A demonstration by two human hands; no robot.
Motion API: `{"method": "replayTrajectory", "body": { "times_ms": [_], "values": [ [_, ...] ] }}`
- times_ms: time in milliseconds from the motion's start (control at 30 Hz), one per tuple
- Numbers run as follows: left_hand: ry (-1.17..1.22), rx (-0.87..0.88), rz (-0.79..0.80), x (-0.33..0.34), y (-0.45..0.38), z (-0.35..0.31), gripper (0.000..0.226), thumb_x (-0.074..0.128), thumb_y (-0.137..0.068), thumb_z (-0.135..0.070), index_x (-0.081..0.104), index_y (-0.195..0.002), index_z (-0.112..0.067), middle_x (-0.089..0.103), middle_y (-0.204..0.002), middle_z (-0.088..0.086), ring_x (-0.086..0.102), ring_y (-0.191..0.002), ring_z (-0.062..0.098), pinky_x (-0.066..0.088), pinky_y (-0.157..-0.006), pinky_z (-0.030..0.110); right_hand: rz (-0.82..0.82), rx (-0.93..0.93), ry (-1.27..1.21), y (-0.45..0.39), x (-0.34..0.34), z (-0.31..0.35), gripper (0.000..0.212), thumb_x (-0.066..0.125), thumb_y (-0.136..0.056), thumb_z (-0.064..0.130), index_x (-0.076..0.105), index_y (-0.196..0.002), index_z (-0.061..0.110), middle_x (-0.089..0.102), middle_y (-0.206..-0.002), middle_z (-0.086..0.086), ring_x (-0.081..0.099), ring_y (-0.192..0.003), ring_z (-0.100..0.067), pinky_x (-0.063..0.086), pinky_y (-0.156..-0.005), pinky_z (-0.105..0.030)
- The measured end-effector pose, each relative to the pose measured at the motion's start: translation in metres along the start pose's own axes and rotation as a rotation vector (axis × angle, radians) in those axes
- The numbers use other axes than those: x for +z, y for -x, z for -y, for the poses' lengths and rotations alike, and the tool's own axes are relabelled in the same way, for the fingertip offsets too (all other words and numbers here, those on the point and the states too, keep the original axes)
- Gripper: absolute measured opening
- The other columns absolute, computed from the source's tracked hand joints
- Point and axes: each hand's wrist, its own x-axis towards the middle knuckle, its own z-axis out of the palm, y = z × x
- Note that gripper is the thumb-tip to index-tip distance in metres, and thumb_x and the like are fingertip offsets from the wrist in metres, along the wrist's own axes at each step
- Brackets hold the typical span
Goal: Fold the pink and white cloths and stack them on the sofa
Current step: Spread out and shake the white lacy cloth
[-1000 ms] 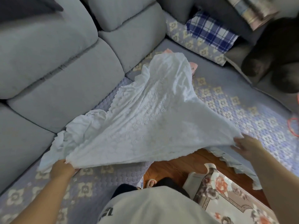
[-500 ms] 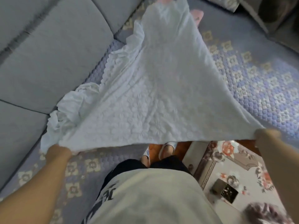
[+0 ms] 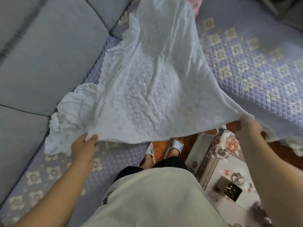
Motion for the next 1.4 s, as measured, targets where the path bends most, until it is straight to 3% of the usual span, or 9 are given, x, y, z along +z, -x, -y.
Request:
{"method": "replayTrajectory", "body": {
  "times_ms": [133,233,333,433,733,933,1067,1233,1400],
  "values": [
    [0.146,0.034,0.301,0.028,0.041,-0.034,0.025,0.071,-0.090,-0.007,0.068,-0.115,-0.003,0.073,-0.107,0.011,0.067,-0.095,0.024,0.052,-0.093,0.037,0.217,-0.294,-0.052,0.118,0.030,0.017,0.010,0.066,-0.092,0.015,0.066,-0.096,0.024,0.068,-0.093,-0.001,0.066,-0.083,-0.019,0.051,-0.068,-0.027],
    [0.171,0.132,0.443,0.053,0.073,-0.057,0.022,0.071,-0.088,-0.003,0.070,-0.110,-0.003,0.074,-0.100,0.009,0.068,-0.093,0.021,0.054,-0.085,0.034,0.472,-0.628,0.036,0.197,0.049,0.006,0.020,0.068,-0.089,0.004,0.068,-0.089,0.025,0.071,-0.088,0.006,0.065,-0.080,-0.011,0.050,-0.070,-0.019],
    [0.171,0.213,0.523,0.075,0.101,-0.076,0.014,0.071,-0.086,-0.002,0.075,-0.089,-0.015,0.075,-0.085,0.003,0.069,-0.080,0.011,0.056,-0.078,0.029,0.621,-0.750,0.076,0.250,0.064,-0.009,0.028,0.068,-0.085,-0.004,0.070,-0.086,0.024,0.072,-0.089,0.008,0.067,-0.085,-0.008,0.051,-0.077,-0.018],
    [0.248,0.230,0.554,0.080,0.121,-0.089,0.005,0.070,-0.088,-0.003,0.073,-0.089,-0.007,0.072,-0.078,0.005,0.067,-0.073,0.010,0.057,-0.069,0.024,0.719,-0.730,0.084,0.280,0.073,-0.018,0.030,0.067,-0.088,-0.002,0.069,-0.086,0.029,0.071,-0.091,0.009,0.067,-0.090,-0.012,0.055,-0.082,-0.027],
    [0.189,0.225,0.573,0.054,0.120,-0.089,0.015,0.062,-0.097,-0.014,0.074,-0.090,-0.007,0.075,-0.081,0.007,0.072,-0.075,0.013,0.051,-0.061,0.018,0.689,-0.654,0.034,0.301,0.073,-0.020,0.012,0.073,-0.088,0.011,0.068,-0.086,0.021,0.072,-0.084,0.006,0.068,-0.083,-0.010,0.053,-0.074,-0.021],
    [0.101,0.251,0.551,0.052,0.113,-0.084,0.012,0.063,-0.095,-0.018,0.075,-0.092,-0.016,0.076,-0.089,0.004,0.073,-0.088,0.019,0.058,-0.073,0.030,0.798,-0.222,-0.224,0.296,0.078,-0.024,0.011,0.066,-0.091,0.004,0.061,-0.098,0.010,0.072,-0.086,-0.012,0.067,-0.080,-0.028,0.056,-0.071,-0.038],
    [0.108,0.256,0.584,0.049,0.112,-0.085,0.011,0.063,-0.095,-0.014,0.073,-0.097,-0.016,0.076,-0.091,0.001,0.072,-0.087,0.013,0.052,-0.067,0.016,0.938,-0.037,-0.399,0.294,0.080,-0.026,0.019,0.060,-0.094,-0.002,0.062,-0.110,0.006,0.072,-0.103,-0.021,0.066,-0.096,-0.037,0.050,-0.097,-0.054],
    [0.115,0.224,0.633,0.050,0.111,-0.089,0.011,0.065,-0.095,-0.018,0.074,-0.091,-0.020,0.076,-0.089,0.005,0.073,-0.089,0.022,0.058,-0.079,0.031,0.932,-0.043,-0.367,0.300,0.084,-0.027,0.007,0.065,-0.094,0.010,0.070,-0.098,0.006,0.072,-0.104,-0.026,0.069,-0.095,-0.037,0.049,-0.101,-0.059],
    [0.093,0.226,0.574,0.048,0.108,-0.090,0.007,0.067,-0.094,-0.013,0.073,-0.097,-0.010,0.074,-0.090,0.007,0.072,-0.076,0.009,0.051,-0.060,0.012,0.741,-0.362,-0.182,0.304,0.088,-0.028,0.012,0.068,-0.095,0.019,0.075,-0.086,0.024,0.076,-0.093,-0.009,0.070,-0.094,-0.033,0.055,-0.094,-0.055]
  ]
}}
